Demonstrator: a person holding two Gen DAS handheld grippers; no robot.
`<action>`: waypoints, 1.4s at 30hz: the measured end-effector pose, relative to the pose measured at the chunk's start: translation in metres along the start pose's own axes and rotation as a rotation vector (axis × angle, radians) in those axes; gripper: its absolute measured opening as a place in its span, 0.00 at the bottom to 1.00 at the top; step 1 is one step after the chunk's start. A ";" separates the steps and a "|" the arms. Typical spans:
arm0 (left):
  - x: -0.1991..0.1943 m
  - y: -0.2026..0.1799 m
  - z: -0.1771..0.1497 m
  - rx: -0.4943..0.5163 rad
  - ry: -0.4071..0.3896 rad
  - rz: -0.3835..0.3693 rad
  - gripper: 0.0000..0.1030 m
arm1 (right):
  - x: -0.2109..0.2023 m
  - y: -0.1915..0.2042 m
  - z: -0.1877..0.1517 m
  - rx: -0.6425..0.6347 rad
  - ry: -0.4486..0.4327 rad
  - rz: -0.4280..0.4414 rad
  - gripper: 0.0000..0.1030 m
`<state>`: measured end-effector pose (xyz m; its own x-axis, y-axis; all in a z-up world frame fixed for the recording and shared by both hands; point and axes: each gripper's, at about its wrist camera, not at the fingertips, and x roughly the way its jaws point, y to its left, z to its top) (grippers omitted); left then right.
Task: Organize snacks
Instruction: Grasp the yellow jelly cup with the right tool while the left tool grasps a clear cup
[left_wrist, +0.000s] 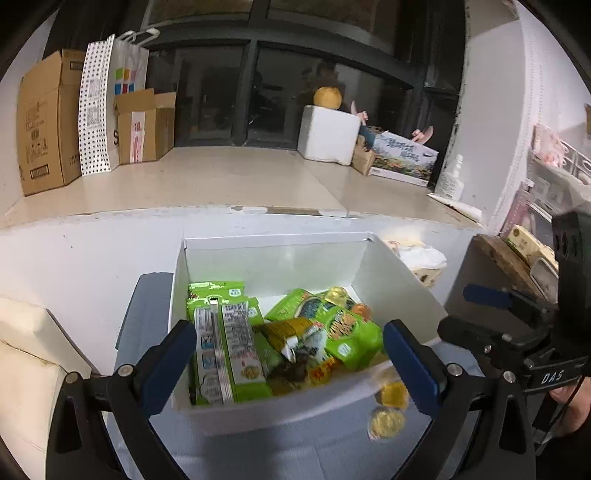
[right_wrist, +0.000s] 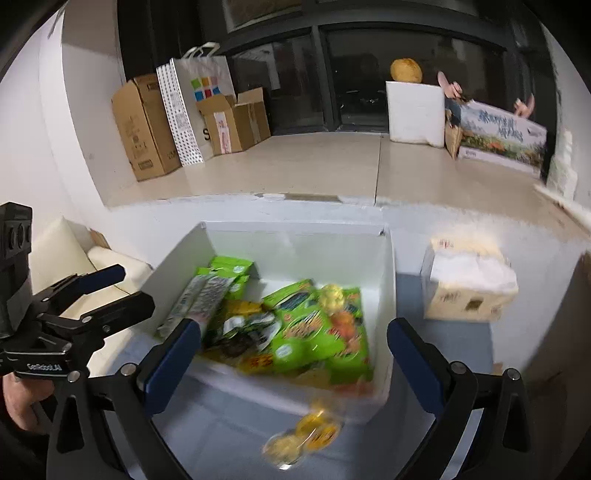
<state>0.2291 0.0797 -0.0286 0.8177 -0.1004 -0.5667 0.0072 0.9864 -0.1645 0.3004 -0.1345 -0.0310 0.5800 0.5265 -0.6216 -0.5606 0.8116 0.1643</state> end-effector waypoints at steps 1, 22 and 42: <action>-0.007 -0.002 -0.004 0.002 -0.004 -0.006 1.00 | -0.007 0.001 -0.009 0.009 -0.006 -0.003 1.00; -0.031 -0.018 -0.137 -0.067 0.165 -0.052 1.00 | 0.052 -0.039 -0.109 0.287 0.141 0.006 1.00; 0.013 -0.055 -0.137 0.020 0.254 -0.109 1.00 | 0.005 -0.047 -0.110 0.281 0.046 0.085 0.48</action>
<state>0.1609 0.0067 -0.1374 0.6408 -0.2335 -0.7314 0.1012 0.9700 -0.2210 0.2650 -0.1977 -0.1259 0.5068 0.5891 -0.6294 -0.4170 0.8065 0.4191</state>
